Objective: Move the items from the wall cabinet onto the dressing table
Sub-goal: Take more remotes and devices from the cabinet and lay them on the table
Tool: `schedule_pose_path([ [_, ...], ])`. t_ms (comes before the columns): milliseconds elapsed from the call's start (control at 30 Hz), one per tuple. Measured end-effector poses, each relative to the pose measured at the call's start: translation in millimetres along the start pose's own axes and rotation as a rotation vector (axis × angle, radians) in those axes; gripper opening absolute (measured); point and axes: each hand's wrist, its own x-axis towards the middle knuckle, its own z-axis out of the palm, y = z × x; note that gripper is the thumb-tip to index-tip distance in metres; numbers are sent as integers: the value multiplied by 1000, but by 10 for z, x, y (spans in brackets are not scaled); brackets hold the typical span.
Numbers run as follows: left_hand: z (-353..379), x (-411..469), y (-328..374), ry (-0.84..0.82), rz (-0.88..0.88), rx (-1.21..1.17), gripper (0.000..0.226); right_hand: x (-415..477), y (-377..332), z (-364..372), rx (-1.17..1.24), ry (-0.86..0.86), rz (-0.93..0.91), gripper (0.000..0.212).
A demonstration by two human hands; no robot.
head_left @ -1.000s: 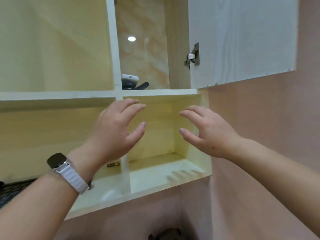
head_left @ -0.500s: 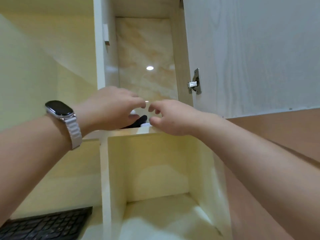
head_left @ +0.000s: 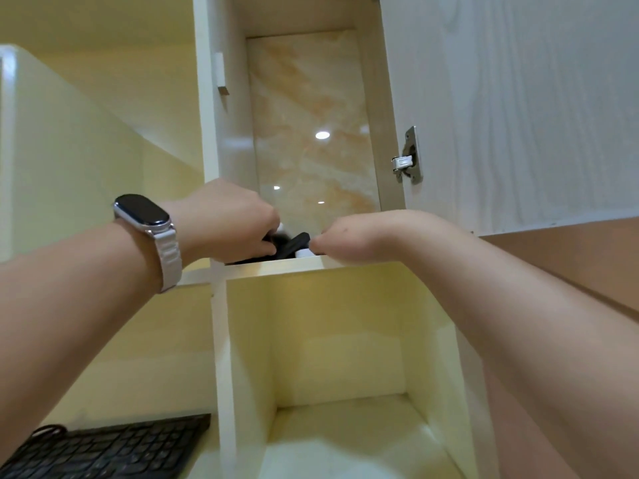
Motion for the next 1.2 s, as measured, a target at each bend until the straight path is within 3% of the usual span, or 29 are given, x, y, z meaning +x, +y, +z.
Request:
schedule_pose_path([
  [167,89,-11,48,88,13,32,26,-55,16,54,-6,148,-56,38],
  [400,200,-98,75,480,12,-105,40,-228,142,144,27,343,-204,34],
  [600,132,-128,120,456,-72,-215,40,-355,182,181,34,472,-288,24],
  [733,169,-162,147,590,-93,-293,38,-430,182,194,13,593,-322,14],
  [833,181,-213,171,699,-99,-314,47,-432,200,237,-42,677,-343,15],
  [967,194,-262,187,767,-145,-396,41,-408,212,337,-142,825,-388,20],
  [1200,95,-272,194,838,-256,-500,33,-389,189,262,-199,833,-328,17],
])
